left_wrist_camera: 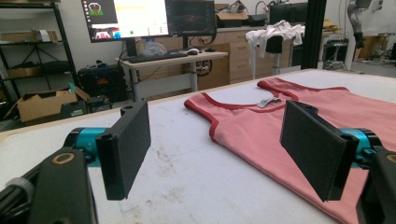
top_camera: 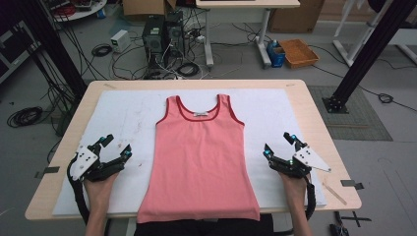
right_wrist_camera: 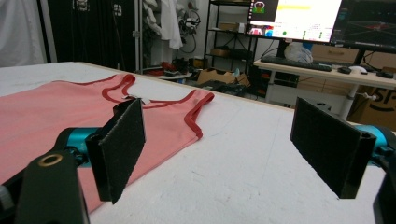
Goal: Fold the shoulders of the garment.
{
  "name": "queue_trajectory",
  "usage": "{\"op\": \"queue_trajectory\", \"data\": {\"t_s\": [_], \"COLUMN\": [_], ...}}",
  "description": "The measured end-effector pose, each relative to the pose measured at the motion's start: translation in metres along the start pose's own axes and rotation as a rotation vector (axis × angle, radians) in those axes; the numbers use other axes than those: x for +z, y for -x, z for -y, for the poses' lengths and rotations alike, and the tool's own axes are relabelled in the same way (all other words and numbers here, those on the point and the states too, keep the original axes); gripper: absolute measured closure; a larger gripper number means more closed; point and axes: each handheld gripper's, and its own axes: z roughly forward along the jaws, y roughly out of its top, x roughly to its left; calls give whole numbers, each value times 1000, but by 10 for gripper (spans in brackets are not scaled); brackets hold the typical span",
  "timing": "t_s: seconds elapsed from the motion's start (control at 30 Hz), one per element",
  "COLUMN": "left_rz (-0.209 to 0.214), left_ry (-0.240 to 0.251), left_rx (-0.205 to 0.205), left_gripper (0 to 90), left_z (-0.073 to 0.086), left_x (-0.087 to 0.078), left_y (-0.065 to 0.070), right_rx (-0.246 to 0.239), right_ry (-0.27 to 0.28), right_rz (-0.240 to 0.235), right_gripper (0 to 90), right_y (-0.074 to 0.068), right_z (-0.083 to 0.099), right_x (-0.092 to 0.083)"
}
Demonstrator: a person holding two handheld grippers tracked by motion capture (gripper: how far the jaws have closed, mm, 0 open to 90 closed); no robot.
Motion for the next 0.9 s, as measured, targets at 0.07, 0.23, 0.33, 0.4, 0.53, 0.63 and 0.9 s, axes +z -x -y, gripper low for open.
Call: {"op": "queue_trajectory", "data": {"t_s": [0.07,0.23,0.33,0.4,0.53,0.63,0.9], "left_rz": [0,-1,0,-1,-2,-7,-26], "left_ry": [-1,1,2,5,7,7,-2], "left_rx": [-1,-6,-16,-17,-10,-22,-33], "left_gripper": [246,245,246,246,246,246,246], "left_z": [0,0,0,0,0,0,0], "left_x": [0,0,0,0,-1,-1,0], "left_y": [0,-1,-2,-1,-1,-2,-3], "right_rx": [4,15,23,24,19,24,22], "right_ry": [0,-5,-8,-11,-10,-8,-11], "right_rz": [0,3,6,-3,-3,3,0], "right_gripper": [178,178,178,178,178,178,178], "right_y": [0,1,1,1,1,2,2], "right_z": [0,0,0,0,0,0,-1], "right_x": [0,1,1,1,1,1,2]}}
